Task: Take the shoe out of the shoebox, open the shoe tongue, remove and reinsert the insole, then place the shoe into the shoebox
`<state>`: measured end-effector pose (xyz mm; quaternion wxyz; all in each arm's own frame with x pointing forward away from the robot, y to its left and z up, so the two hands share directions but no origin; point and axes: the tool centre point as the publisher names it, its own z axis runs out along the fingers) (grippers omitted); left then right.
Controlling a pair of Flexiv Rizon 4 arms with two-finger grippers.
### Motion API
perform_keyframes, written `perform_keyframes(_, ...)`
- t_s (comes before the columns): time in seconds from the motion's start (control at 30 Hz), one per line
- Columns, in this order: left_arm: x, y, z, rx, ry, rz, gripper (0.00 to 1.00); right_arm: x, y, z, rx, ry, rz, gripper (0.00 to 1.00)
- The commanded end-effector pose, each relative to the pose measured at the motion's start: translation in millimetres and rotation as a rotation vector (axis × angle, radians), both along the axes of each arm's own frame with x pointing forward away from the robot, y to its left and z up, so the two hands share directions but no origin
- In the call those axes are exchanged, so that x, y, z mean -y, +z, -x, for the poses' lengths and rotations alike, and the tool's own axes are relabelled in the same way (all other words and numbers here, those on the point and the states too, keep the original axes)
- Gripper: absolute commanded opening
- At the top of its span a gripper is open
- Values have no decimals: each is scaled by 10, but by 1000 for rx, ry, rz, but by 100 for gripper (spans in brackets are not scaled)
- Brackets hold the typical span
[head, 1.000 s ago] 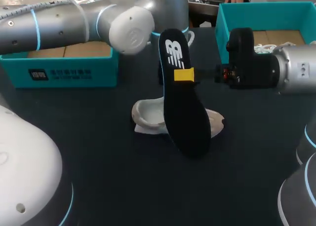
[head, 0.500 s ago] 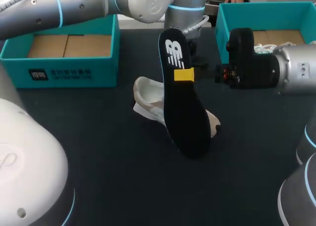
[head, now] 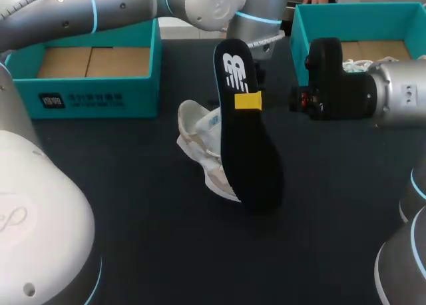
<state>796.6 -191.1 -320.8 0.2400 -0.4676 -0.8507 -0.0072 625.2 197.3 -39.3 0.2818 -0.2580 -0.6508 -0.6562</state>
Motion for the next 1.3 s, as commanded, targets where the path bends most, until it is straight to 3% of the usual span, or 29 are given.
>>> perform_keyframes(0.03,61,93,13,30,-614,37,0,-20,-3,2,-1,-1,3,0)
perform_keyframes(0.47,128,102,48,66,-580,6,0,-20,-3,2,-1,-1,3,0)
perform_keyframes(0.53,145,0,34,125,-489,4,0,-20,-3,2,-1,-1,3,0)
perform_keyframes(0.7,212,-75,126,109,-434,76,0,-20,-3,2,-1,-1,3,0)
perform_keyframes(1.3,327,-370,428,24,-568,13,0,-20,-3,2,-1,-1,3,0)
